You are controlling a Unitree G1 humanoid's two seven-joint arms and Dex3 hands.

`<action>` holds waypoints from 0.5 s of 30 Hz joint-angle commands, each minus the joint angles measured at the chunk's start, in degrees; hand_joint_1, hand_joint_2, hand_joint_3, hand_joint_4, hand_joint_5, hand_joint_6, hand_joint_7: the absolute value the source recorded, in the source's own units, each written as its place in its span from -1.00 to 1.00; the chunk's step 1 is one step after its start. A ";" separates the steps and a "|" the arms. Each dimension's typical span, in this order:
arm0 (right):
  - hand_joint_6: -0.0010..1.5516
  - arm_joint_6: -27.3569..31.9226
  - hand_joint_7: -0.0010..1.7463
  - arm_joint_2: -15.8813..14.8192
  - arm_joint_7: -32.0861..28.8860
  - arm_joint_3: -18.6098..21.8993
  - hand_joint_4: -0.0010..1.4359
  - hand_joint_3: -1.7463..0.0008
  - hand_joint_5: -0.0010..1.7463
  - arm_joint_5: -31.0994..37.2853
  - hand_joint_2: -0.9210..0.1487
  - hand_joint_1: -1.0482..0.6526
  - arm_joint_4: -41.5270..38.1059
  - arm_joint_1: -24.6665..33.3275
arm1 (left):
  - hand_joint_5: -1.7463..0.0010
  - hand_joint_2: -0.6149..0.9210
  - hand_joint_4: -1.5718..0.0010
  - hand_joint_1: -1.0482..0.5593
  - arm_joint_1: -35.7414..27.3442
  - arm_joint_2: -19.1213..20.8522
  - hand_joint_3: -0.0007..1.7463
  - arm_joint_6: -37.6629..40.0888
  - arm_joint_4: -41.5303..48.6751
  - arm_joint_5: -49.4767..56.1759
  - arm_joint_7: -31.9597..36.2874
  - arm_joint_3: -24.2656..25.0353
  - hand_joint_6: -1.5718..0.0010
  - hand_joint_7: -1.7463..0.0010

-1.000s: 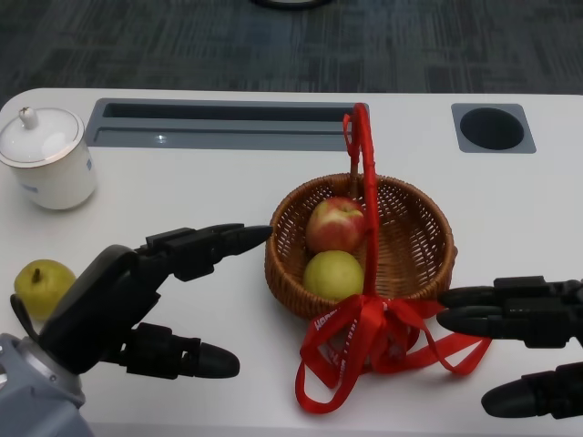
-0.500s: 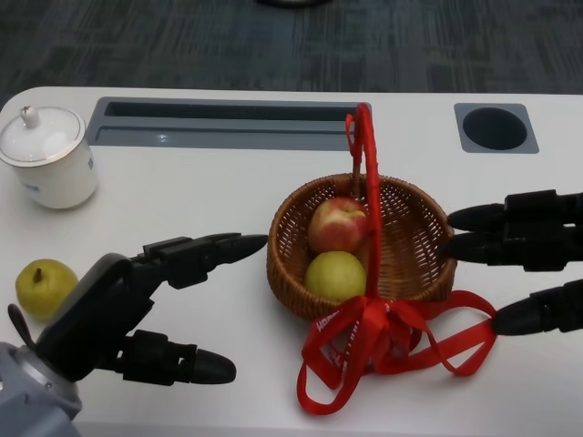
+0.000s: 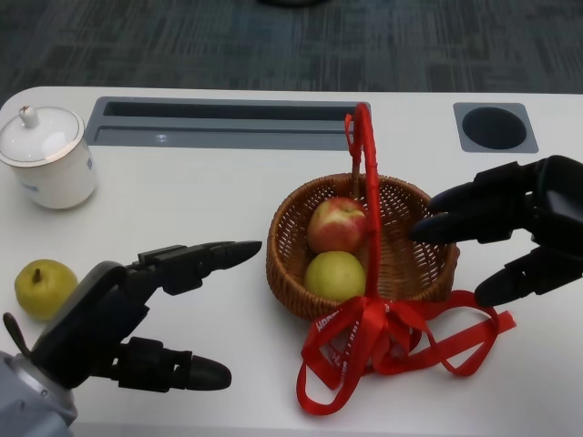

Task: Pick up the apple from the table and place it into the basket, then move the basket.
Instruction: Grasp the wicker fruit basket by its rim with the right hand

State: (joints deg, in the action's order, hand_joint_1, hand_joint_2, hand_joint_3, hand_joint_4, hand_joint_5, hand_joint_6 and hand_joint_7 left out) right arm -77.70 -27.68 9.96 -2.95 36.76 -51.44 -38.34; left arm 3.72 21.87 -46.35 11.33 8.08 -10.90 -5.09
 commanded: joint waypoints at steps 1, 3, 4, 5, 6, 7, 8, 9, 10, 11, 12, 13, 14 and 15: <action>-0.11 2.10 -0.99 -1.45 -9.04 -4.21 0.02 0.99 -0.98 8.58 -0.68 -0.49 -1.76 -3.76 | 1.00 0.72 0.33 -0.43 -0.59 0.18 -1.00 0.51 -0.81 -0.80 -0.57 0.76 0.33 1.00; -0.10 3.33 -0.99 -1.63 -15.34 -7.54 0.04 1.00 -0.98 13.65 -0.66 -0.50 -2.83 -5.62 | 1.00 0.72 0.33 -0.43 -0.72 0.11 -0.99 0.54 -0.94 -0.91 -0.59 0.83 0.33 1.00; -0.10 4.01 -0.99 -1.77 -18.28 -9.30 0.05 1.00 -0.98 15.84 -0.65 -0.50 -3.40 -6.53 | 1.00 0.72 0.33 -0.43 -0.76 0.06 -1.00 0.52 -1.00 -0.90 -0.56 0.87 0.33 1.00; -0.10 4.73 -0.99 -1.92 -21.06 -11.10 0.05 1.00 -0.98 17.84 -0.65 -0.51 -3.98 -7.43 | 1.00 0.72 0.32 -0.43 -0.80 0.01 -1.00 0.48 -1.05 -0.85 -0.51 0.90 0.33 1.00; -0.10 5.62 -0.99 -2.04 -23.70 -13.11 0.05 1.00 -0.98 19.86 -0.65 -0.51 -4.66 -8.44 | 0.99 0.72 0.32 -0.42 -0.84 -0.07 -1.00 0.45 -1.14 -0.76 -0.42 0.94 0.32 1.00; -0.10 6.61 -0.99 -2.14 -26.15 -15.18 0.05 1.00 -0.98 21.78 -0.65 -0.51 -5.45 -9.43 | 0.99 0.72 0.32 -0.42 -0.92 -0.15 -1.00 0.45 -1.27 -0.66 -0.34 0.97 0.32 1.00; -0.10 7.70 -0.99 -2.21 -28.55 -17.33 0.05 0.99 -0.99 23.64 -0.66 -0.51 -6.32 -10.41 | 0.99 0.72 0.32 -0.42 -1.03 -0.22 -1.00 0.49 -1.44 -0.58 -0.26 1.02 0.32 0.99; -0.10 8.94 -0.99 -2.22 -30.95 -19.61 0.05 0.99 -0.99 25.54 -0.67 -0.52 -7.27 -11.43 | 0.99 0.72 0.31 -0.42 -1.17 -0.31 -1.00 0.54 -1.65 -0.51 -0.21 1.07 0.32 0.99; -0.10 10.18 -0.99 -2.21 -33.40 -21.88 0.05 0.99 -0.99 27.33 -0.67 -0.52 -8.22 -12.40 | 0.99 0.72 0.31 -0.42 -1.31 -0.38 -1.00 0.60 -1.85 -0.49 -0.20 1.14 0.31 0.99; -0.10 11.41 -1.00 -2.17 -35.80 -24.13 0.04 0.99 -0.99 29.03 -0.68 -0.53 -9.21 -13.38 | 0.99 0.72 0.31 -0.43 -1.45 -0.44 -1.00 0.66 -2.02 -0.52 -0.24 1.21 0.31 0.99; -0.10 12.64 -1.00 -2.09 -38.00 -26.42 0.04 0.99 -0.99 30.68 -0.69 -0.54 -10.29 -14.39 | 0.99 0.72 0.31 -0.43 -1.59 -0.48 -1.00 0.70 -2.20 -0.56 -0.30 1.29 0.31 0.99; -0.11 13.80 -1.00 -1.99 -39.94 -28.68 0.03 0.99 -1.00 32.21 -0.70 -0.56 -11.42 -15.39 | 0.99 0.72 0.30 -0.42 -1.76 -0.50 -1.00 0.73 -2.39 -0.60 -0.36 1.37 0.31 0.99; -0.12 14.93 -1.00 -1.87 -41.56 -30.90 0.01 0.99 -1.00 33.60 -0.72 -0.58 -12.59 -16.37 | 0.99 0.72 0.30 -0.42 -1.95 -0.53 -1.00 0.77 -2.61 -0.62 -0.39 1.45 0.31 0.99; -0.13 16.00 -1.00 -1.76 -42.97 -33.05 0.00 0.98 -1.00 34.85 -0.74 -0.60 -13.70 -17.23 | 0.99 0.72 0.30 -0.42 -2.17 -0.58 -1.00 0.83 -2.90 -0.59 -0.36 1.54 0.31 1.00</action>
State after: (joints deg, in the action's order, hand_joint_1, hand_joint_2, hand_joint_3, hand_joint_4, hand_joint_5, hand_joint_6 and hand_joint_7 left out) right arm -62.88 -28.72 -30.93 -33.60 69.99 -63.65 -53.62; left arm 2.57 21.05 -45.83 9.23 7.97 -10.97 -4.08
